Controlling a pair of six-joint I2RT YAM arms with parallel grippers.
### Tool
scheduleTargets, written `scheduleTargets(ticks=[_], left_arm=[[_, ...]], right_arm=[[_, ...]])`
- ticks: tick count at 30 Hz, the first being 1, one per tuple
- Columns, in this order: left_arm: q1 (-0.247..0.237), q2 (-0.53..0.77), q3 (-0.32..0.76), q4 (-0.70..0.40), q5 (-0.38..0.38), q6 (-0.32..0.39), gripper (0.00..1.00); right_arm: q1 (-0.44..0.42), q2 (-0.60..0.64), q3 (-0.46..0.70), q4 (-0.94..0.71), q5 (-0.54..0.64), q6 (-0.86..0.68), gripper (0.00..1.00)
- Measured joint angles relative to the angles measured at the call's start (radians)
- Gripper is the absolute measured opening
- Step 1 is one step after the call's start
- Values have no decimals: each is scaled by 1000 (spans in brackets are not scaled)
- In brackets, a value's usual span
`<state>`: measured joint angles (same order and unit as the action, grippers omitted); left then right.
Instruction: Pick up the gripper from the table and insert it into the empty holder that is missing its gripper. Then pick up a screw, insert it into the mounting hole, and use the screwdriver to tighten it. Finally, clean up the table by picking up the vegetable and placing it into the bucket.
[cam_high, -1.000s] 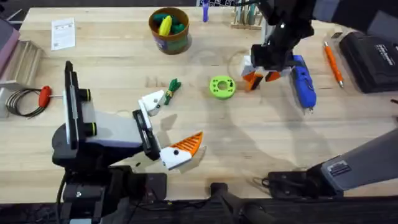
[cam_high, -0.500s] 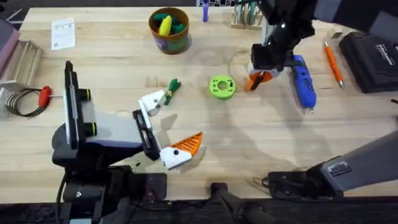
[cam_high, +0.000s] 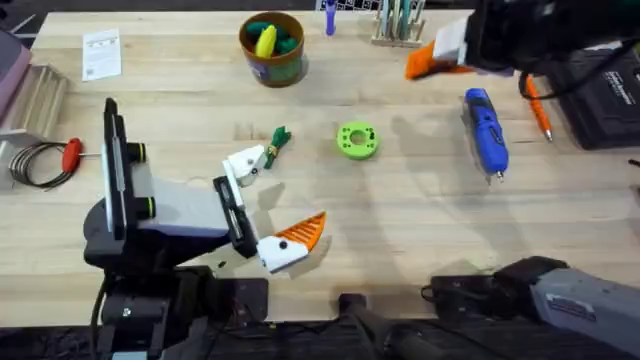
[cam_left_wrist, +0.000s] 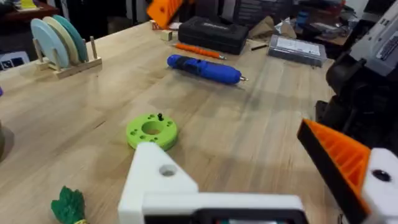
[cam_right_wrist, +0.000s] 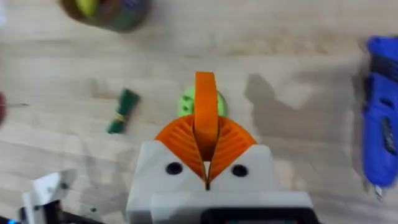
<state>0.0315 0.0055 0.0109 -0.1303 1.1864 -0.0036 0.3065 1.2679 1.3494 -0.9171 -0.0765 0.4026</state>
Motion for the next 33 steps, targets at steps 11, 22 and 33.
scheduleTargets(ticks=[11, 22, 33], left_arm=[[0, 0, 0, 0, 1, 0, 985], [0, 0, 0, 0, 3, 0, 985], [0, 0, 0, 0, 3, 0, 986]], right_arm=[[-58, -245, -408, 496, -346, 64, 9], [-120, -142, -781, 1418, -825, 461, 8], [-120, 141, -795, 1688, -1112, 636, 8]])
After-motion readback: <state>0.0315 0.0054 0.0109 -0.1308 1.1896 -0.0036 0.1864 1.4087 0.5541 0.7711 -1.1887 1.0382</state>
